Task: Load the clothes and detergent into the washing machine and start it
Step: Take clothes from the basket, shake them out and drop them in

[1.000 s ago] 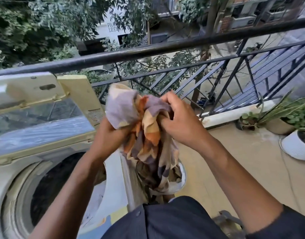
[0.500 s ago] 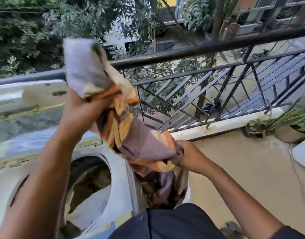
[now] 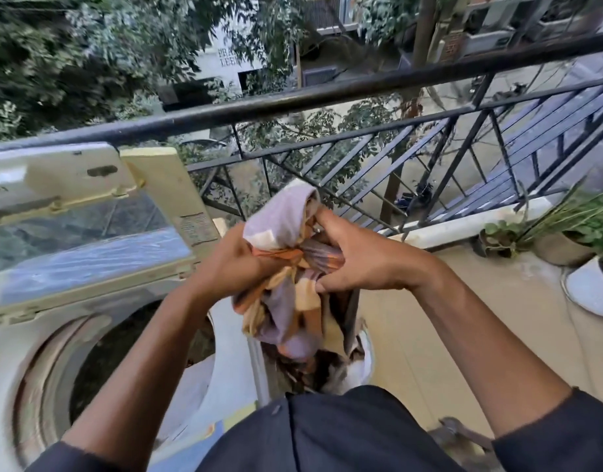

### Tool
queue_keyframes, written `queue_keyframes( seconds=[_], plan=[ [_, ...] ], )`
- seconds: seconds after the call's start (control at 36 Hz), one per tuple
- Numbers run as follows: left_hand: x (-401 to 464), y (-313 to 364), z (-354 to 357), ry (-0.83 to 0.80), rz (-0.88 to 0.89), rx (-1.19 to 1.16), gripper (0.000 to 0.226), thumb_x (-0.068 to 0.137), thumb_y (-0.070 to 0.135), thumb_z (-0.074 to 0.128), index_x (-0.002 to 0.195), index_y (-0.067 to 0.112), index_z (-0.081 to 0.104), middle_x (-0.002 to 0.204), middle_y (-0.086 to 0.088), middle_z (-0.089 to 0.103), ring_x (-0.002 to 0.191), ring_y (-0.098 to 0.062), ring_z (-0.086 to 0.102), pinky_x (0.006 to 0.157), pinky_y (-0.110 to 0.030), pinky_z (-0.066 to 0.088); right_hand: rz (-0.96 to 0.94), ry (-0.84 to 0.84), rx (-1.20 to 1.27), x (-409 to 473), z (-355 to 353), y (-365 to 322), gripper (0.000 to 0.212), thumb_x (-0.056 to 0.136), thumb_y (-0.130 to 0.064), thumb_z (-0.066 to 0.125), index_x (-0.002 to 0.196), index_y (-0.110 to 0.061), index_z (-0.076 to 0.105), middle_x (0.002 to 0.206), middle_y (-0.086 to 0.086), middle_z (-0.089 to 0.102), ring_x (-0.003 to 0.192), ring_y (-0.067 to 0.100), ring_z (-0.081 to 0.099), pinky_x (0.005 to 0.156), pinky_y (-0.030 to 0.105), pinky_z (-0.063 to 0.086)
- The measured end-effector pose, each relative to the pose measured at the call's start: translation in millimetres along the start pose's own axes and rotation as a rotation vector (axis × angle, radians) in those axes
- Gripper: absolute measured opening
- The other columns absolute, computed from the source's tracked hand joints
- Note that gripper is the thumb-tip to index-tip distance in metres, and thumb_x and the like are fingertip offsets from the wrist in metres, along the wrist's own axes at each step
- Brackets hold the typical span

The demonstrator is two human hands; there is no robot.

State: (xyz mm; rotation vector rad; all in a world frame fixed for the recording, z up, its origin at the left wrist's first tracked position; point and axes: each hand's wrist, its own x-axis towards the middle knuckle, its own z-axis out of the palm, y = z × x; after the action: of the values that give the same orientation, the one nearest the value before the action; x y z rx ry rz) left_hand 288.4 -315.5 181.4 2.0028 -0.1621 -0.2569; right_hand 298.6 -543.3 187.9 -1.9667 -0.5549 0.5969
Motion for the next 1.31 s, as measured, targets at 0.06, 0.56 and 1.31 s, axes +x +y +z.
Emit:
queue_keyframes(
  seconds=[0.06,0.56,1.31],
  plan=[
    [2,2,-6,0.052,0.039,-0.02,0.044,0.064,0.052,0.084,0.1,0.028,0.077,0.101,-0.003,0.081,0.093,-0.018,0.073,0.088,-0.057,0.061,-0.028,0.065,0.048,4,0,3,0.067,0.08,0.003,0.079,0.129,-0.025,0.042,0.112,0.013,0.068,0.096,0.02,0.072,0.086,0.041,0.057],
    [-14,69,-55,0.261,0.313,-0.444,0.01,0.08,0.025,0.08,0.085,0.018,0.074,0.07,0.006,0.069,0.053,-0.015,0.062,0.044,-0.027,0.05,0.498,0.339,-0.275,14,95,162,0.028,0.084,-0.045,0.061,0.106,-0.031,0.072,0.1,0.006,0.075,0.098,0.037,0.07,0.068,0.035,0.05],
    [8,44,-5,0.323,0.231,-0.333,0.037,0.073,0.02,0.088,0.107,0.023,0.072,0.094,0.018,0.08,0.092,0.0,0.074,0.083,-0.021,0.058,-0.396,0.601,0.268,19,-16,-68,0.013,0.102,-0.021,0.061,0.096,-0.011,0.06,0.072,0.019,0.059,0.06,0.032,0.053,0.054,0.047,0.043]
  ],
)
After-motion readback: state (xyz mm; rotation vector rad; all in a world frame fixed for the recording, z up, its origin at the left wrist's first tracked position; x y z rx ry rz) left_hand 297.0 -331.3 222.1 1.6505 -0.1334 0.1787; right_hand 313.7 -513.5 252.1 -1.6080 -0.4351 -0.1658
